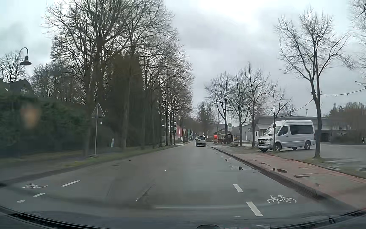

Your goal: Follow the waypoints while adhering to traffic rules and regulations

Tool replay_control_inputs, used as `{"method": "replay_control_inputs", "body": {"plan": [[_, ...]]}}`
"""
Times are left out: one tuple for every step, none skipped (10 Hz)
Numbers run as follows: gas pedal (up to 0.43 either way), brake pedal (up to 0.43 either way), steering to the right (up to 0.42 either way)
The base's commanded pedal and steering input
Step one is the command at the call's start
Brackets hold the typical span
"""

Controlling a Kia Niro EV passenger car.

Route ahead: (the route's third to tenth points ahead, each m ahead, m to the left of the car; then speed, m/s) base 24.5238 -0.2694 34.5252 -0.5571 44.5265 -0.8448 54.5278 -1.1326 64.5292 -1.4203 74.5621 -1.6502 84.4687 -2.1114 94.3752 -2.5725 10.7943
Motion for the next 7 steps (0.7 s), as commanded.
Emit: {"method": "replay_control_inputs", "body": {"plan": [[0.228, 0.000, 0.032], [0.228, 0.000, 0.028], [0.220, 0.000, 0.022], [0.220, 0.000, 0.012], [0.220, 0.000, 0.005], [0.220, 0.000, 0.000], [0.220, 0.000, 0.000]]}}
